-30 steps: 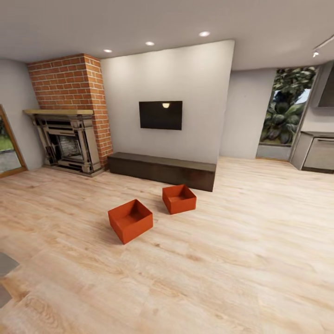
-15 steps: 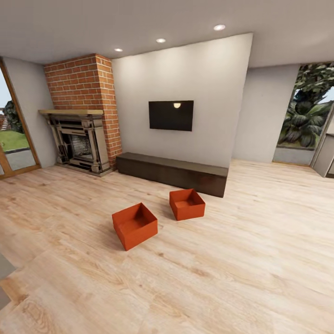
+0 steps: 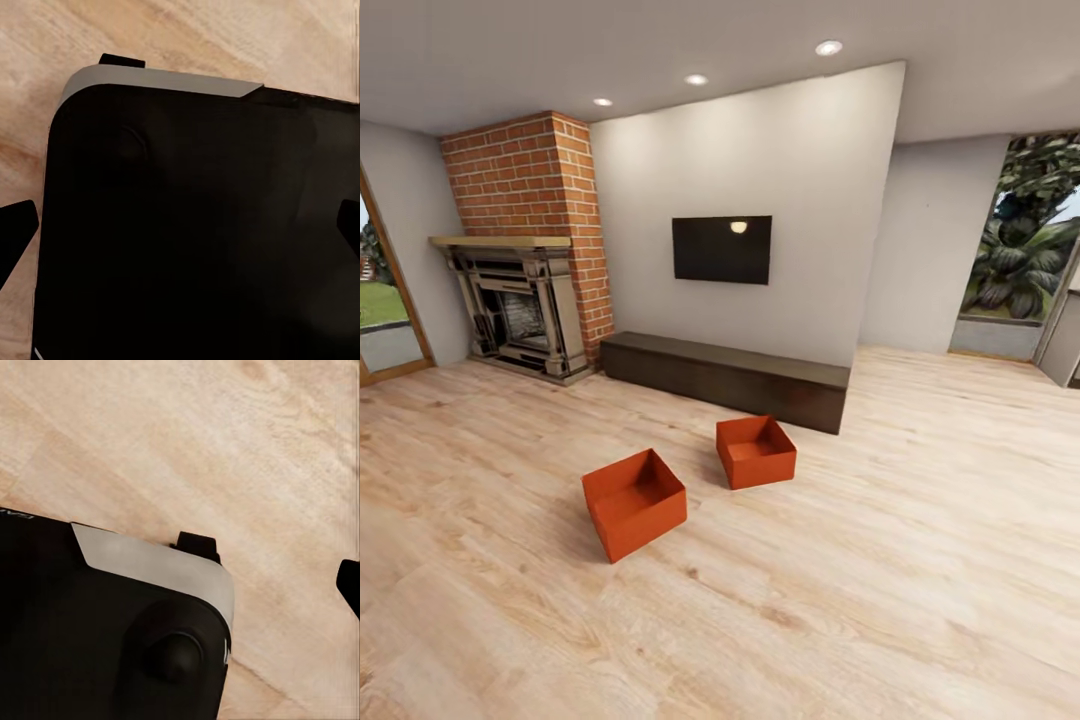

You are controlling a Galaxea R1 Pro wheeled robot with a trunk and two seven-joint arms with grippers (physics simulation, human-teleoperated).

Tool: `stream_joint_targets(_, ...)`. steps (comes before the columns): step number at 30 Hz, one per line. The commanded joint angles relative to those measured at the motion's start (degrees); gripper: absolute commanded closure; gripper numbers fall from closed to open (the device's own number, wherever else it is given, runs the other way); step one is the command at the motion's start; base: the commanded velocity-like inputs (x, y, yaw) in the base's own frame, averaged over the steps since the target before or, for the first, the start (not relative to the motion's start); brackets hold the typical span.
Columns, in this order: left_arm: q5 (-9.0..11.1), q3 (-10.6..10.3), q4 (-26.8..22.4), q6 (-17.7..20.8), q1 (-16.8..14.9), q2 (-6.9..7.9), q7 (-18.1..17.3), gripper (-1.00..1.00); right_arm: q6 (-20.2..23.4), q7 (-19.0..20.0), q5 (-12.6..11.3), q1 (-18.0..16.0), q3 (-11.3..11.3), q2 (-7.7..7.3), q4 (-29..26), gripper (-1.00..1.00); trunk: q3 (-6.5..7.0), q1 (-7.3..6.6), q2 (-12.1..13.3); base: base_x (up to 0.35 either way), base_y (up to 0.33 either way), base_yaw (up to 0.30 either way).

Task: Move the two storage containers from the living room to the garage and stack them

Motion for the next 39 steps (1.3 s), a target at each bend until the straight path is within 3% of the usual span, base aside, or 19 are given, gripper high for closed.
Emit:
stream_joint_targets(1, 0.47, 0.19, 0.0, -0.09, -0.01, 0.0, -0.27, -1.0, -0.36, -0.11, -0.65, -0.06, 0.49, 0.09, 0.17, -1.0, -0.05, 0.03, -0.02, 0.306, -0.174, 0.221)
stream_joint_targets(23, 0.49, 0.19, 0.0, -0.09, -0.01, 0.0, -0.25, -1.0, -0.18, -0.11, -0.56, -0.06, 0.49, 0.1, 0.17, -1.0, -0.05, 0.03, -0.02, 0.306, -0.172, 0.272)
stream_joint_targets(39, 0.55, 0.19, 0.0, -0.09, -0.01, 0.0, -0.24, -1.0, -0.09, -0.52, -0.45, -0.06, 0.64, 0.11, 0.17, -1.0, -0.05, 0.03, -0.02, 0.32, -0.004, 0.276)
